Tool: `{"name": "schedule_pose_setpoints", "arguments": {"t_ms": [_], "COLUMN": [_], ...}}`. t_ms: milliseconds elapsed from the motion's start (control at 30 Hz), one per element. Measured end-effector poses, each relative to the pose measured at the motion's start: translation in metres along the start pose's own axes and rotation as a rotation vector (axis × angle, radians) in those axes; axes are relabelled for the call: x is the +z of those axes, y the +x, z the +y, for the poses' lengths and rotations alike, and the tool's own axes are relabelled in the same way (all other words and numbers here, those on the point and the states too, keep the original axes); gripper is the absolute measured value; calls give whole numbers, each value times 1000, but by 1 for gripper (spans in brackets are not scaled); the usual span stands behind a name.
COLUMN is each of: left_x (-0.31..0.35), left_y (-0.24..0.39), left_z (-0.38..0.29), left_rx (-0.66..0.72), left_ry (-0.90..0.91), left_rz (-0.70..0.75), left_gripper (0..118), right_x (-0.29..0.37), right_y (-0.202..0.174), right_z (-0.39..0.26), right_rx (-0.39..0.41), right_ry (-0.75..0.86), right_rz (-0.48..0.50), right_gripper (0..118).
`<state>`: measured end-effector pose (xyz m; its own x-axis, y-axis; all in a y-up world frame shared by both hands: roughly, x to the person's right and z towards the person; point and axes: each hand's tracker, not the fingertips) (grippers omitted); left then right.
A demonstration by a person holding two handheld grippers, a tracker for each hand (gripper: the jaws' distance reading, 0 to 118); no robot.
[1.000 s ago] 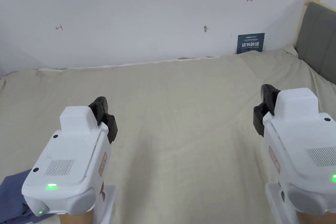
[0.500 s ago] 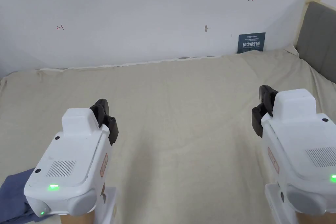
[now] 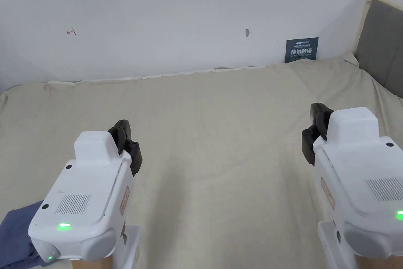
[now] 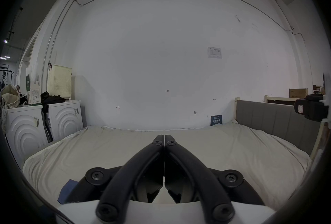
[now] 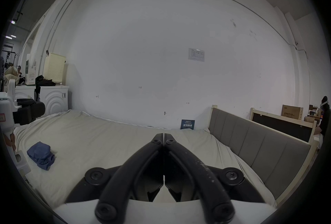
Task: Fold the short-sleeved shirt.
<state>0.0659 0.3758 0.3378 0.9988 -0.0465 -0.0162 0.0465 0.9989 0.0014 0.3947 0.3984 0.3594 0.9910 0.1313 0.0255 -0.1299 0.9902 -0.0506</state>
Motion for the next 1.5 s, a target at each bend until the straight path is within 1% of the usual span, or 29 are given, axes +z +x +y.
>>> {"name": "schedule_pose_setpoints", "arguments": {"t_ms": [167, 200, 233, 267, 300, 333, 367, 400, 467, 500, 700, 800, 1500], "left_x": [-1, 0, 0, -1, -1, -1, -1, -2, 1, 0, 2, 3, 5], "left_y": [1, 0, 0, 1, 1, 0, 0, 0, 0, -1, 3, 3, 8], "left_z": [-1, -1, -2, -2, -2, -2, -3, -3, -6, -6, -4, -4, -1], "left_rx": [4, 8, 11, 15, 23, 34, 42, 49, 61, 46, 6, 3, -35], "left_ry": [1, 2, 3, -1, -4, -3, -8, -14, 38, 16, 23, 26, 37], "left_rz": [-2, -3, -6, -6, -5, -6, -12, -16, -18, -20, -6, -2, 2], "left_gripper": [0, 1, 7, 21, 52, 80, 107, 118, 118, 118, 118, 118, 118], "right_x": [-1, -1, -1, -1, -1, -2, -3, -3, -3, -1, 2, 2, -1], "right_y": [1, 1, 1, 1, 1, 1, 2, 2, 2, 1, 2, 2, 0], "right_z": [-1, -1, -1, -1, -2, -2, -3, -5, -7, -8, -10, -9, -2], "right_rx": [-4, -6, -9, -9, -12, -15, -19, -26, -40, -33, -46, -56, -50], "right_ry": [-4, -5, -8, -11, -15, -19, -28, -29, -23, -15, -21, -17, -7], "right_rz": [-6, -6, -7, -7, -1, 3, 6, 9, 3, -11, -1, -4, -6], "right_gripper": [1, 3, 9, 22, 50, 74, 94, 116, 118, 118, 118, 118, 118]}}
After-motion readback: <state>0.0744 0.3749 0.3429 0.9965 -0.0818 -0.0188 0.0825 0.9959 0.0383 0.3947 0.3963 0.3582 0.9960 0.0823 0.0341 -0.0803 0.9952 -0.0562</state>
